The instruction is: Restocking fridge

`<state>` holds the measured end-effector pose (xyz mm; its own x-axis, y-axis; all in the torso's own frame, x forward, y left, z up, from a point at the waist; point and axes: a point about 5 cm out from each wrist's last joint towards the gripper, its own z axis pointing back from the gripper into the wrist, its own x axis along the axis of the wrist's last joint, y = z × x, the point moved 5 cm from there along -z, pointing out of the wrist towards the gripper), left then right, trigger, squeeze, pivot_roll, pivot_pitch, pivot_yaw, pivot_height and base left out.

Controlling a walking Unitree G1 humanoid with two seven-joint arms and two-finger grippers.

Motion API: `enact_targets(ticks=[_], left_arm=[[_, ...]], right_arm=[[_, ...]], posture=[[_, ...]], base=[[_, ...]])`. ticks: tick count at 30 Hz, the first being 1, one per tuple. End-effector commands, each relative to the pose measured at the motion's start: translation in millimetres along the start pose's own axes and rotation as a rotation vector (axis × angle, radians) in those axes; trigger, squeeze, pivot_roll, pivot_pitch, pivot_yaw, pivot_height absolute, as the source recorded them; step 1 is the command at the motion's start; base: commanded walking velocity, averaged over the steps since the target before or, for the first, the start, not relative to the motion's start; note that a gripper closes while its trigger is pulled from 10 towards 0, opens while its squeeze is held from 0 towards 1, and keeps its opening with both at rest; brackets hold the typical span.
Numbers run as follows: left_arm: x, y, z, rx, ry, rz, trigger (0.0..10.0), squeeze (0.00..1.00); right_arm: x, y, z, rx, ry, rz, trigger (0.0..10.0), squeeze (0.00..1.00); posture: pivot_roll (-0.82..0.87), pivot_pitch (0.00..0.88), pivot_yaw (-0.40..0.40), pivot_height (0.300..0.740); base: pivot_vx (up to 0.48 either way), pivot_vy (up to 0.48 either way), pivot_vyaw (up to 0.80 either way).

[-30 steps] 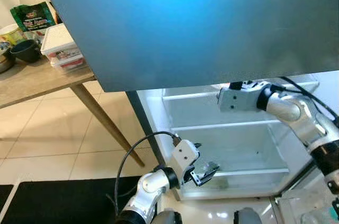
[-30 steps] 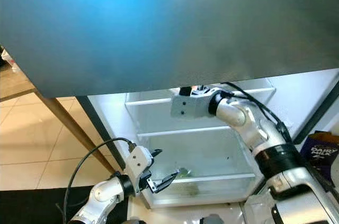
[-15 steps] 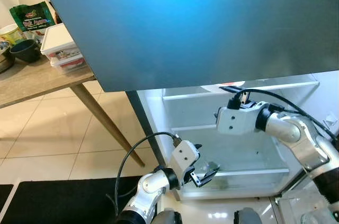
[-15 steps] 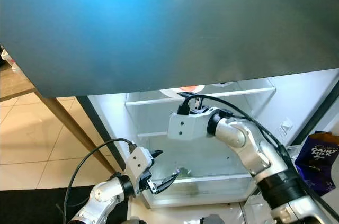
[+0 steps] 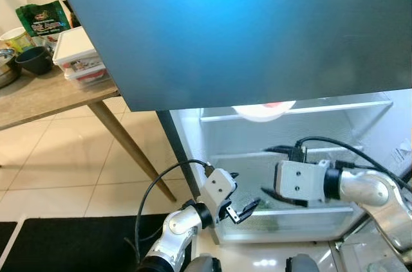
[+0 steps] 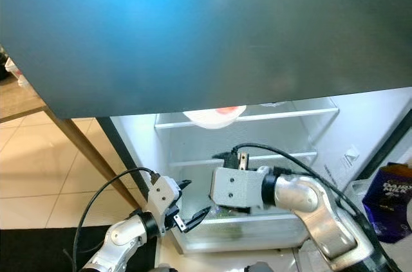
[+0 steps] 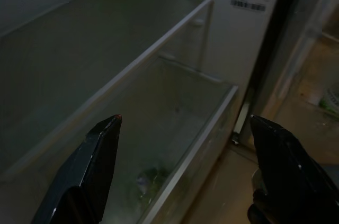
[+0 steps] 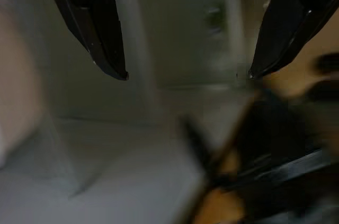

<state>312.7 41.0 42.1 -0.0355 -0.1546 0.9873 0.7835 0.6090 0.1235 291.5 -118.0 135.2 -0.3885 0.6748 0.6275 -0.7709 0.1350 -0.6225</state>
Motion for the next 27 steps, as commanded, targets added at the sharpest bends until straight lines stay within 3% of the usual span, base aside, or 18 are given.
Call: enact_targets(ticks=[1, 4, 7, 11, 12, 17, 27], left_arm=[[-19.6, 9.7, 15.8, 0.065, 0.069, 0.040, 10.0, 0.00], [-38.8, 25.3, 32.0, 0.184, 0.145, 0.099, 10.0, 0.00], [-47.6, 32.1, 40.6, 0.240, 0.180, 0.125, 10.0, 0.00], [-70.2, 42.8, 62.0, 0.355, 0.277, 0.169, 10.0, 0.00], [-85.9, 50.9, 77.1, 0.448, 0.362, 0.190, 10.0, 0.00], [-99.4, 59.1, 92.9, 0.541, 0.439, 0.212, 10.0, 0.00], [-100.7, 59.8, 93.6, 0.555, 0.451, 0.209, 10.0, 0.00]], right_arm=[[-3.4, 19.0, -5.8, 0.078, 0.012, -0.036, 10.0, 0.00], [-26.8, 33.9, -14.0, 0.101, 0.098, -0.099, 10.0, 0.00], [-38.6, 36.9, -18.2, 0.080, 0.143, -0.160, 10.0, 0.00], [-71.4, 41.1, -30.0, -0.019, 0.274, -0.252, 10.0, 0.00], [-87.9, 46.9, -37.0, -0.067, 0.341, -0.330, 10.0, 0.00], [-96.4, 49.5, -46.0, -0.118, 0.389, -0.399, 10.0, 0.00], [-95.7, 46.1, -58.6, -0.137, 0.420, -0.391, 10.0, 0.00]], posture=[[-0.12, 0.111, 0.115, 0.632], [-0.12, 0.101, 0.112, 0.632], [-0.11, 0.092, 0.109, 0.632], [-0.11, 0.083, 0.104, 0.632], [-0.11, 0.076, 0.108, 0.632], [-0.11, 0.071, 0.113, 0.632], [-0.11, 0.081, 0.107, 0.632]], base=[[0.000, 0.000, 0.00], [0.000, 0.000, 0.00], [0.000, 0.000, 0.00], [0.000, 0.000, 0.00], [0.000, 0.000, 0.00], [0.000, 0.000, 0.00], [0.000, 0.000, 0.00]])
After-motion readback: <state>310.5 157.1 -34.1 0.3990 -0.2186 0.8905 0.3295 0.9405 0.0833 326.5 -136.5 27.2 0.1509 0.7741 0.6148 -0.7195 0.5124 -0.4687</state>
